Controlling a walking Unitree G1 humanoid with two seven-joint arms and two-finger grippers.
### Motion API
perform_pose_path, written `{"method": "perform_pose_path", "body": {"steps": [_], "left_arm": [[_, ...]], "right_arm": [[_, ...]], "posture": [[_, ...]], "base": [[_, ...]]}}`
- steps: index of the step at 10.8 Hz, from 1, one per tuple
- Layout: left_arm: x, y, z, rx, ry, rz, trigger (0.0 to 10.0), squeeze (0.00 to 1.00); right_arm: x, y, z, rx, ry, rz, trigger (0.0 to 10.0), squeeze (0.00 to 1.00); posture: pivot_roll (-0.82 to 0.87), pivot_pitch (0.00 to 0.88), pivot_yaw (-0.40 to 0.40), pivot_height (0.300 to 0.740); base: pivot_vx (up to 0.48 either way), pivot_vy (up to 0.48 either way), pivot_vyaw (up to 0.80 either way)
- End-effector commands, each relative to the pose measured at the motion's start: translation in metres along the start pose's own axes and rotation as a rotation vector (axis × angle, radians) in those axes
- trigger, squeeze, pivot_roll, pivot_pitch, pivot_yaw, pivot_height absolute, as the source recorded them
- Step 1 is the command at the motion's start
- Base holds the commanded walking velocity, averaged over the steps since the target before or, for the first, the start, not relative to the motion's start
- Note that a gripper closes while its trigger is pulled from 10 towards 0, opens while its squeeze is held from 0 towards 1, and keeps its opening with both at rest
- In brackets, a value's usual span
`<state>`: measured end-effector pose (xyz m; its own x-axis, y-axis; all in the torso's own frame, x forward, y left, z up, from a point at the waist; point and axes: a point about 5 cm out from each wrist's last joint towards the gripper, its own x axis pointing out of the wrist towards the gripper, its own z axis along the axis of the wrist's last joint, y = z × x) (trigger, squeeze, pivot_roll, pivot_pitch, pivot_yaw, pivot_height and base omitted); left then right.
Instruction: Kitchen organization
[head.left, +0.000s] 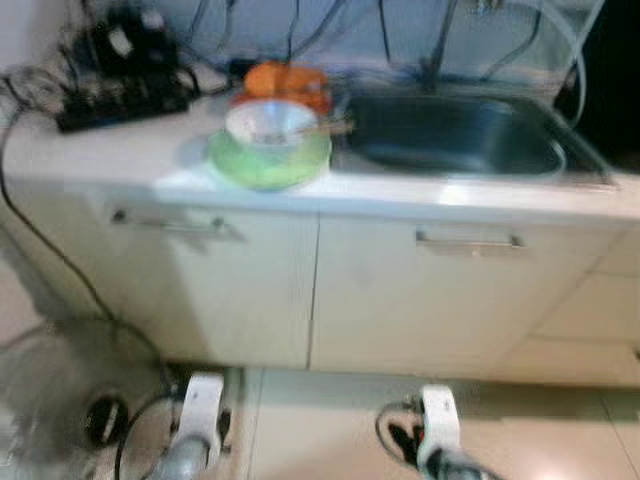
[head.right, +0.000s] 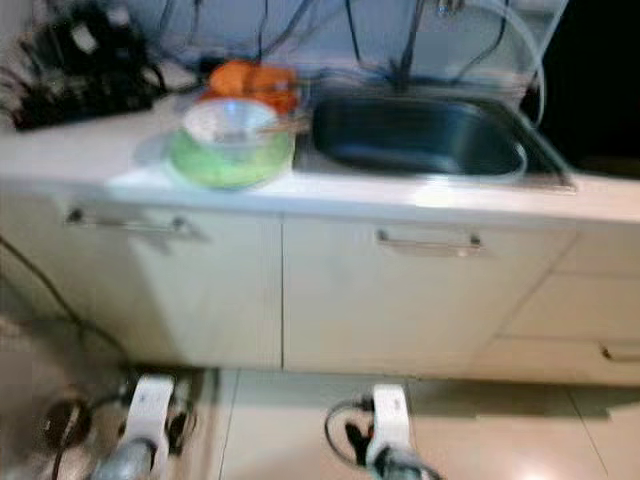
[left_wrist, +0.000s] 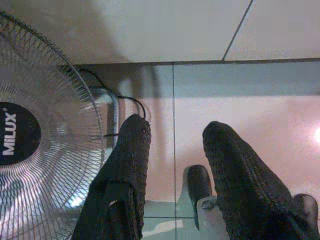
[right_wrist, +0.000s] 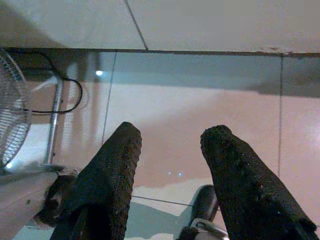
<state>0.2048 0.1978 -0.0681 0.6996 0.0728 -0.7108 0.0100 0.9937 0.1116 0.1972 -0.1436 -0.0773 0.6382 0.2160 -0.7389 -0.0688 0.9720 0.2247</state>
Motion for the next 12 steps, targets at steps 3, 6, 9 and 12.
{"method": "perform_pose_path", "body": {"steps": [3, 6, 9, 12], "left_arm": [[0.0006, -0.0008, 0.0018, 0.015, -0.004, 0.000, 10.0, 0.00], [0.0003, -0.0002, 0.0006, 0.012, 0.002, 0.003, 10.0, 0.00], [-0.0001, 0.0002, -0.0012, 0.003, 0.008, 0.007, 10.0, 0.00], [-0.0001, 0.0006, -0.0014, -0.004, 0.010, 0.010, 10.0, 0.00]], "right_arm": [[0.0002, -0.0018, 0.0031, 0.001, -0.006, -0.004, 10.0, 0.00], [0.0003, -0.0020, 0.0036, -0.003, -0.005, -0.002, 10.0, 0.00], [0.0003, -0.0018, 0.0034, -0.006, -0.004, 0.000, 10.0, 0.00], [0.0002, -0.0021, 0.0036, -0.005, -0.006, 0.000, 10.0, 0.00]], "posture": [[0.19, 0.000, -0.027, 0.740], [0.19, 0.000, -0.030, 0.740], [0.19, 0.000, -0.029, 0.740], [0.19, 0.000, -0.031, 0.740]], "base": [[0.322, -0.276, 0.00], [0.333, -0.342, 0.00], [0.306, 0.000, 0.00], [0.195, 0.000, 0.20]]}}
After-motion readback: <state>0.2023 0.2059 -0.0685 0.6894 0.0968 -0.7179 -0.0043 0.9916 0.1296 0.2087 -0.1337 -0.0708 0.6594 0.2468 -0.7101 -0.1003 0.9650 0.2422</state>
